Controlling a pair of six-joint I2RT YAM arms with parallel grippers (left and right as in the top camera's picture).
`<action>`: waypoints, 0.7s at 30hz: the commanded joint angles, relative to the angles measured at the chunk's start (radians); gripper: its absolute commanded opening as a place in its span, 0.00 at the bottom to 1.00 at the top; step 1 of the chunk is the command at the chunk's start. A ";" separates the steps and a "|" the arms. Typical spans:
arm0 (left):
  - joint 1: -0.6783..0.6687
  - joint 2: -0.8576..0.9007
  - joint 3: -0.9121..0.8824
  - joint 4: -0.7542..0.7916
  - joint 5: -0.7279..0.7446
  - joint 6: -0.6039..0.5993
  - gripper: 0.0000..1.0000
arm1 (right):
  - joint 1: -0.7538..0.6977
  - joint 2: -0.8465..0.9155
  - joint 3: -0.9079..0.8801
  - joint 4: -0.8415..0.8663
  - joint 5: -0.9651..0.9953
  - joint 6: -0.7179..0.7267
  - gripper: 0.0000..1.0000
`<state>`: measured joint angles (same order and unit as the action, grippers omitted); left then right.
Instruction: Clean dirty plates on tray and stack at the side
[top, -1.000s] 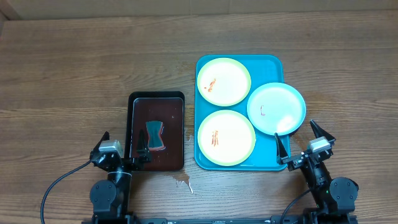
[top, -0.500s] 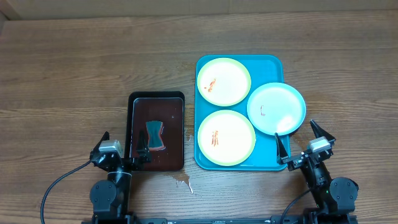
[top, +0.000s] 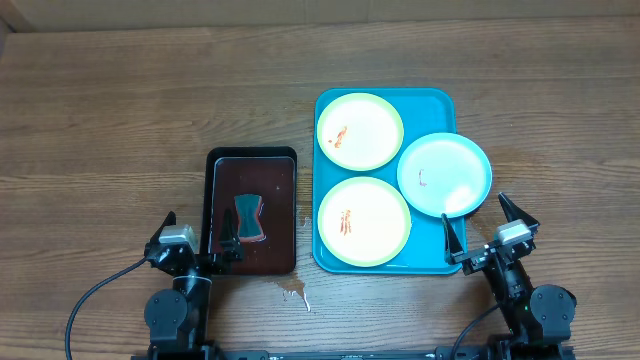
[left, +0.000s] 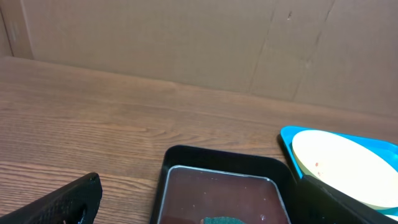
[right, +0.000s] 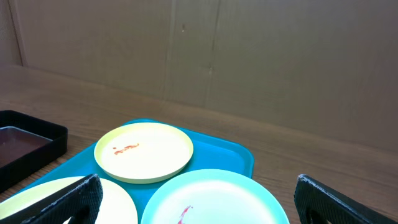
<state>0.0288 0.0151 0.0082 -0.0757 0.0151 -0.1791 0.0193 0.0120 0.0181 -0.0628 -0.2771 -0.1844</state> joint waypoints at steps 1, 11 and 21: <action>0.003 -0.009 -0.003 -0.002 0.003 0.019 1.00 | -0.006 -0.007 -0.010 0.006 0.007 -0.003 1.00; 0.004 -0.009 -0.003 -0.002 0.001 0.026 1.00 | -0.006 -0.007 -0.010 0.024 0.014 -0.011 1.00; 0.004 -0.009 -0.003 0.026 0.001 0.026 1.00 | -0.006 -0.007 -0.010 0.032 -0.013 -0.003 1.00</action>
<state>0.0288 0.0151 0.0082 -0.0746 0.0147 -0.1757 0.0193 0.0120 0.0181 -0.0437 -0.2737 -0.1879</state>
